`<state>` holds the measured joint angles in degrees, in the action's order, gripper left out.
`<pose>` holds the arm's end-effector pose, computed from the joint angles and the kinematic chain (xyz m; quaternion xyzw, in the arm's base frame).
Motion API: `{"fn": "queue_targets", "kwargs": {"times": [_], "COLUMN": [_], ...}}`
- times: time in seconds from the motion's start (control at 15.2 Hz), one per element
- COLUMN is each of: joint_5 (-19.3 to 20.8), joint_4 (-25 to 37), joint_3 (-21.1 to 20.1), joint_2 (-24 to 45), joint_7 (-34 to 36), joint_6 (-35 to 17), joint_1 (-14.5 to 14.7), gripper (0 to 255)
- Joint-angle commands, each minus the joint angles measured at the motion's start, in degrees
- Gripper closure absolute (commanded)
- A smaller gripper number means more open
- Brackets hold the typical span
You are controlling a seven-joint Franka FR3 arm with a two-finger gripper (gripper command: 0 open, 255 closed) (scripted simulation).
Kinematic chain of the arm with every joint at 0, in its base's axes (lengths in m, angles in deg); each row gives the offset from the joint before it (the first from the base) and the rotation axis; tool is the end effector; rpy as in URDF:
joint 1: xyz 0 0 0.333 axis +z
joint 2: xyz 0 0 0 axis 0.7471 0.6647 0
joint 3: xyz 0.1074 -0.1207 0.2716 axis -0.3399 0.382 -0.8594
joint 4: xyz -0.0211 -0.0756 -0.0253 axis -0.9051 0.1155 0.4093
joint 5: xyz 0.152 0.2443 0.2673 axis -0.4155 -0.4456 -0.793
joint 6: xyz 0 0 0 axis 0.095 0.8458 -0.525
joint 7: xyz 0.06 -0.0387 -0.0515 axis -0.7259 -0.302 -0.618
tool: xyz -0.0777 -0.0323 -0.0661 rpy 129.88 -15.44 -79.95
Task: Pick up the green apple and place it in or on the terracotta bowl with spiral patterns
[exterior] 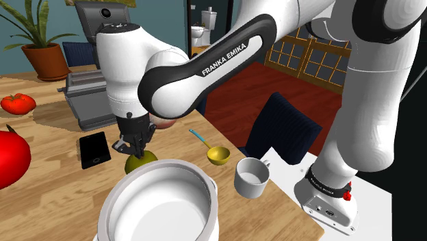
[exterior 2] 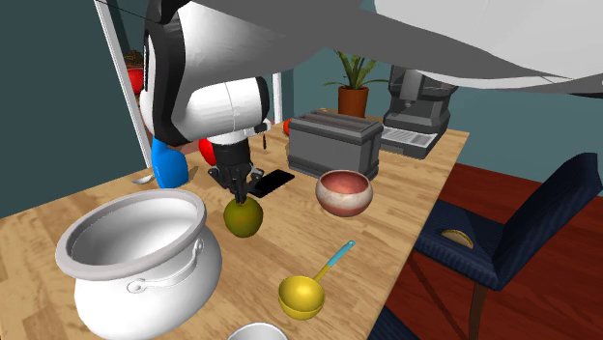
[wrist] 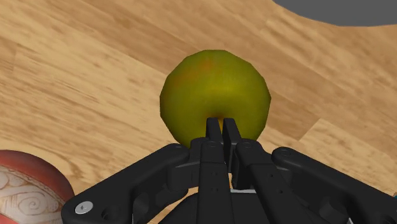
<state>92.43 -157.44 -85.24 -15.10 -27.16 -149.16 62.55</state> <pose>0.4492 0.4305 0.3919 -0.9926 -0.1054 -0.0590 0.0136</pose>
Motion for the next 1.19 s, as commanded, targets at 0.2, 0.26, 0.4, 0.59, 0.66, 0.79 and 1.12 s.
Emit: {"fn": "queue_targets", "kwargs": {"times": [0.2, 0.26, 0.4, 0.59, 0.66, 0.79, 1.12], "joint_5": [-0.30, -0.60, -1.16, -1.93, -2.16, -2.61, -3.54], "joint_4": [0.35, 0.73, 1.53, 2.83, 3.29, 4.25, 6.91], "joint_3": [-0.11, -0.21, -0.40, -0.65, -0.72, -0.85, -1.11], "joint_2": [-0.35, -0.68, -1.33, -2.21, -2.48, -2.98, -4.03], "joint_7": [-0.22, -0.44, -0.86, -1.45, -1.63, -1.98, -2.73], "joint_6": [0.63, 1.29, 2.60, 4.60, 5.28, 6.64, 10.13], "joint_1": [-0.08, -0.15, -0.29, -0.45, -0.50, -0.58, -0.70], "gripper": [255, 255, 255, 255, 255, 255, 255]}}
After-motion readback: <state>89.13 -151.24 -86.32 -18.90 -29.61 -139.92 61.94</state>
